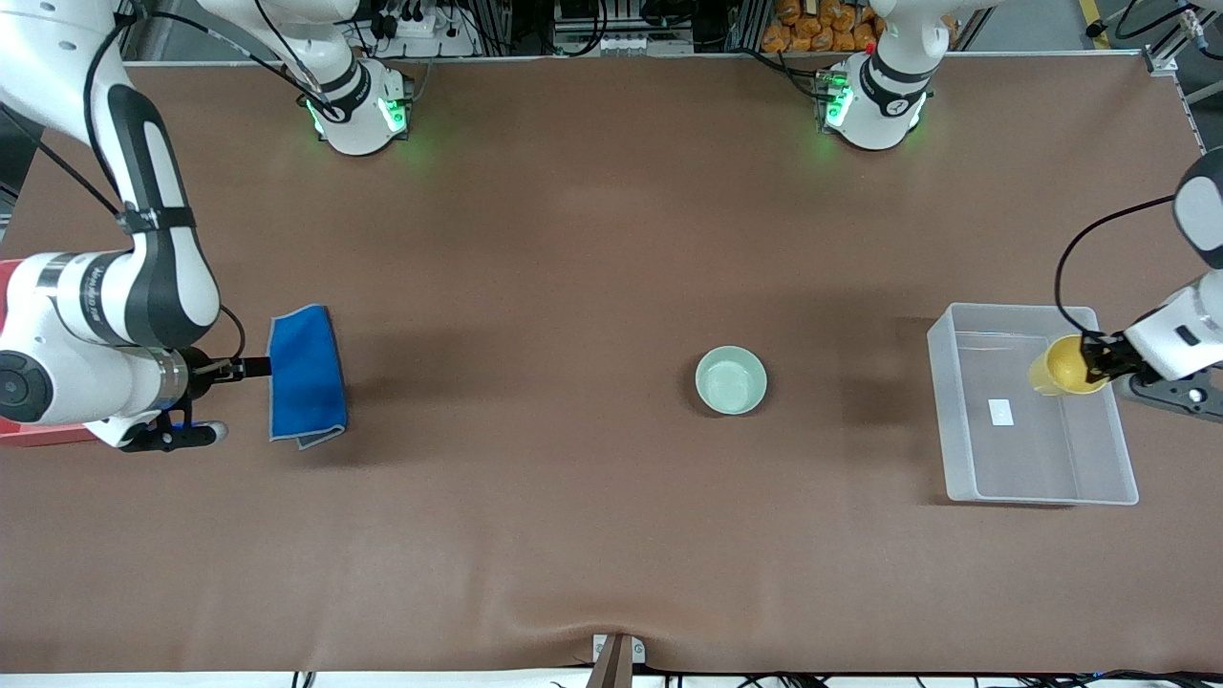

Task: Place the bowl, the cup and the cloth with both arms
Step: 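Lower the cup into the bin while the right gripper grasps the cloth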

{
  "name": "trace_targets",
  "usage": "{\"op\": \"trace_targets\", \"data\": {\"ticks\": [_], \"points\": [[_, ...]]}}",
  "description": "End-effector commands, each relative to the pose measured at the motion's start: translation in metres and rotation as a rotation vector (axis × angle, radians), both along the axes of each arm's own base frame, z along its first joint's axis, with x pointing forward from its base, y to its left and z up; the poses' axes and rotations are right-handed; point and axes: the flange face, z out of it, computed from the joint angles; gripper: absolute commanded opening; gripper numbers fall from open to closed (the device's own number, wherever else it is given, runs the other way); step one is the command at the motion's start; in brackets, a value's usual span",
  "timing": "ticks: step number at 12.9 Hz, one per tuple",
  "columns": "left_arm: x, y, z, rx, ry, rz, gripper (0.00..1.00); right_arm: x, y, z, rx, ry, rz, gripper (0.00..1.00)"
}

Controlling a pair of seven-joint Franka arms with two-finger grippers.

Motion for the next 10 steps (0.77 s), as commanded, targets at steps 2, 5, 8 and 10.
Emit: {"op": "trace_targets", "data": {"ticks": [2,5,8,10], "points": [[-0.006,0.023,-0.018,-0.030,0.039,-0.072,0.00,-0.031,-0.013,-0.044,0.064,0.003,0.064,1.00],[-0.008,0.046,-0.045,-0.043,0.076,-0.095,0.00,-0.047,-0.019,-0.072,0.115,-0.022,0.073,1.00],[-0.008,0.047,-0.078,-0.055,0.100,-0.094,0.00,-0.060,-0.005,-0.086,0.127,-0.060,0.130,1.00],[-0.017,0.059,-0.111,-0.052,0.075,-0.075,0.00,-0.058,-0.015,-0.089,0.152,-0.096,0.220,1.00]]}}
